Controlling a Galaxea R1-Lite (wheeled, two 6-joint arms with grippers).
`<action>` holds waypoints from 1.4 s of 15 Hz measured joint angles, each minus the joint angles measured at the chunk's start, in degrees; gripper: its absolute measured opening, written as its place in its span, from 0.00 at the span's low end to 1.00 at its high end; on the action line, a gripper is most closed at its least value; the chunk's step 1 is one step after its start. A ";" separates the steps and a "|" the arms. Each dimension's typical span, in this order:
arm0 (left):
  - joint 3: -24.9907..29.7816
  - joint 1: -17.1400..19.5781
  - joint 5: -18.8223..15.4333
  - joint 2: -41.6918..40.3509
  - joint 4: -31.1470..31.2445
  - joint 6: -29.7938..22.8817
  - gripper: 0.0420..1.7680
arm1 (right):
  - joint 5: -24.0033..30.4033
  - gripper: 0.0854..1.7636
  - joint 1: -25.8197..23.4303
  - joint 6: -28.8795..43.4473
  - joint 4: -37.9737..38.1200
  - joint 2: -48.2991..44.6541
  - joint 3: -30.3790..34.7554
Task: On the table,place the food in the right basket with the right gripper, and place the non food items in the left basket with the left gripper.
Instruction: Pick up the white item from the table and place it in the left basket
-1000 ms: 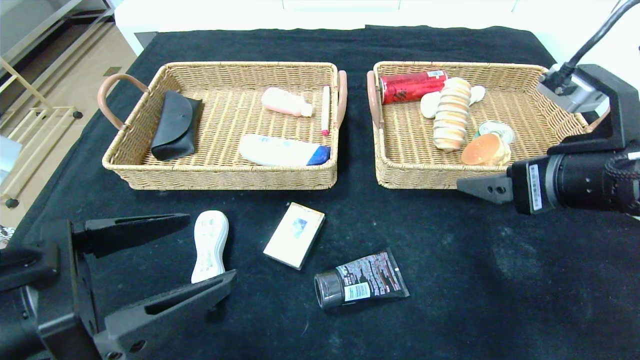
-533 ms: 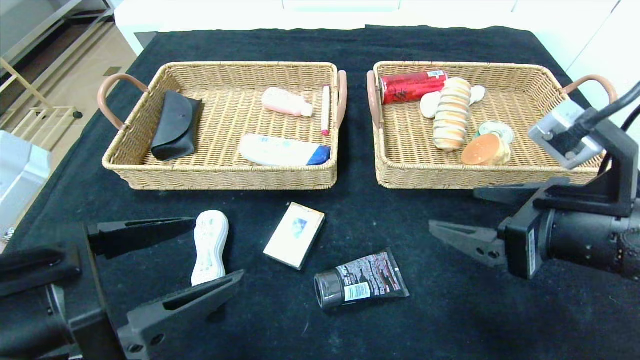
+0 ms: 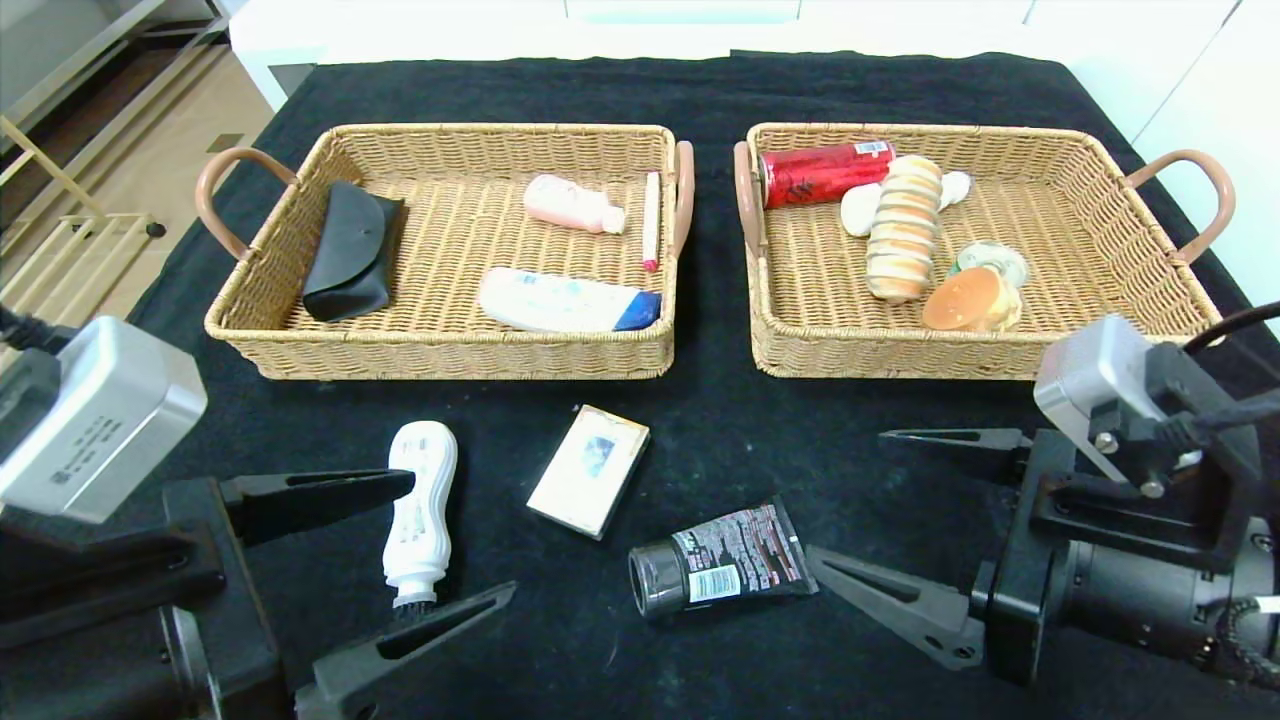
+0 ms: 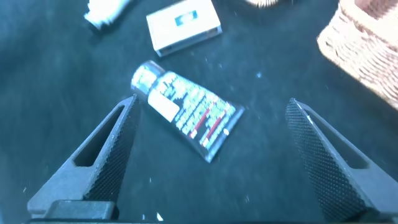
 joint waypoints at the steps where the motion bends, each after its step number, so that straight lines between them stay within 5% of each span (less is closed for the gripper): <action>1: 0.16 -0.18 0.27 0.44 0.00 0.00 0.97 | 0.38 0.96 -0.24 0.00 -3.18 0.33 2.23; 8: -0.04 -0.40 4.32 1.80 0.04 0.76 0.97 | 2.23 0.96 -5.21 -1.78 -13.26 0.66 11.24; 10: -2.27 -0.35 9.19 2.79 1.30 1.96 0.97 | 4.22 0.96 -7.50 -1.65 -13.98 0.37 11.68; 14: -9.52 0.56 13.21 3.39 16.14 2.01 0.97 | 8.13 0.96 -10.64 -1.56 -14.07 -1.05 12.53; 18: -12.43 3.84 16.86 3.50 20.03 1.61 0.97 | 8.59 0.96 -11.48 -0.40 -14.03 -1.82 13.12; 21: -17.29 5.63 18.90 5.68 28.10 -6.92 0.97 | 8.62 0.96 -13.07 -0.27 -14.09 -1.84 12.89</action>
